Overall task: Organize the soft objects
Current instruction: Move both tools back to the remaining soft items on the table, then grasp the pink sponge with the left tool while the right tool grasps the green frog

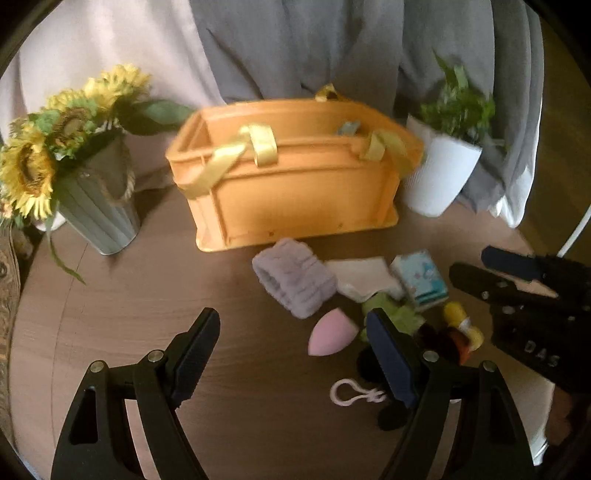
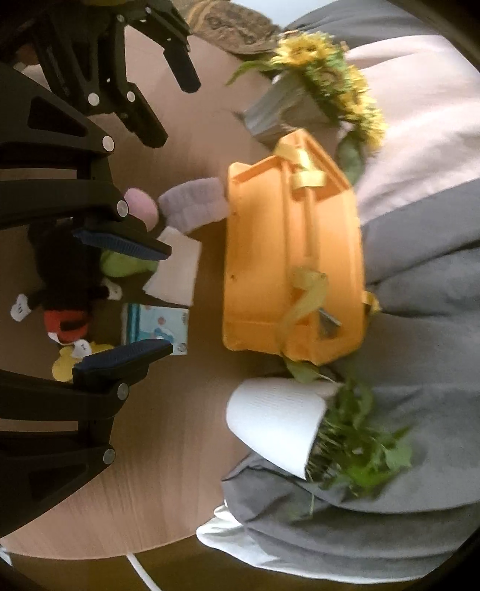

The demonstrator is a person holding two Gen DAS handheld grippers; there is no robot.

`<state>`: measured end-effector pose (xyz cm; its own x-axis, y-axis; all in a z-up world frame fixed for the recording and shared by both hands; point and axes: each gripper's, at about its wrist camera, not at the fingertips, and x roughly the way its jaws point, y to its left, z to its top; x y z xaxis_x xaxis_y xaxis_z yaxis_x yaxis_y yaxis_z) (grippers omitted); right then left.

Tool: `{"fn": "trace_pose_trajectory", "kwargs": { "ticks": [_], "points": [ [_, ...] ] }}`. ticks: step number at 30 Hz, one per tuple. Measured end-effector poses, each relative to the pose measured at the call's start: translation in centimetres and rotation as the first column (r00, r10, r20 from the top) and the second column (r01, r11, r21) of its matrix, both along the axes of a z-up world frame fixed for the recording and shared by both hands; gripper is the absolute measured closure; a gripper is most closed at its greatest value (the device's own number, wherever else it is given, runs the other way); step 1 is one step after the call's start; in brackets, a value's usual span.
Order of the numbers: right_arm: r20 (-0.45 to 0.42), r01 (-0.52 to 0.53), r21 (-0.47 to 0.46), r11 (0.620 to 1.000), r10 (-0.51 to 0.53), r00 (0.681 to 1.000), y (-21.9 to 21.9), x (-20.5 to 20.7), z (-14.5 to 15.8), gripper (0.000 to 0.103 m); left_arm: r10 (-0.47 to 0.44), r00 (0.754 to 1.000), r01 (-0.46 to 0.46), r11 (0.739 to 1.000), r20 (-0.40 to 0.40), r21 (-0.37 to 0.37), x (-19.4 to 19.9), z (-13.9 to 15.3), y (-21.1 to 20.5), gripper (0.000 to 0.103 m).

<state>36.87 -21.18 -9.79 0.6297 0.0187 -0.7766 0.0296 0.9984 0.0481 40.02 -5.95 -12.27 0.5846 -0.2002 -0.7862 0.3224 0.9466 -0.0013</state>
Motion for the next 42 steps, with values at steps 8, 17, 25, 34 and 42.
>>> {"fn": "trace_pose_trajectory", "kwargs": {
  "ticks": [8,17,25,34,42],
  "points": [
    [-0.116,-0.085,0.030,0.996,0.088,0.989,1.7,1.7,-4.2,0.057,-0.145,0.988,0.147,0.987,-0.044,0.059,1.0,-3.4,-1.0,0.025],
    [-0.173,-0.117,0.058,0.991,0.125,0.977,2.1,2.6,-6.2,0.057,-0.221,0.973,0.225,0.973,-0.068,0.058,2.1,-4.5,-1.5,0.026],
    [-0.204,-0.174,0.110,0.979,0.193,0.960,2.6,3.3,-7.2,0.057,-0.286,0.953,0.293,0.953,-0.102,0.070,2.5,-5.9,-2.3,0.026],
    [-0.255,-0.193,0.136,0.972,0.223,0.941,2.7,4.7,-8.7,0.057,-0.314,0.939,0.322,0.946,-0.137,0.040,3.5,-7.3,-3.0,0.026],
    [-0.269,-0.205,0.164,0.965,0.244,0.932,2.8,5.5,-9.5,0.058,-0.307,0.940,0.315,0.949,-0.151,0.030,3.9,-8.4,-3.5,0.026]
  ]
}}
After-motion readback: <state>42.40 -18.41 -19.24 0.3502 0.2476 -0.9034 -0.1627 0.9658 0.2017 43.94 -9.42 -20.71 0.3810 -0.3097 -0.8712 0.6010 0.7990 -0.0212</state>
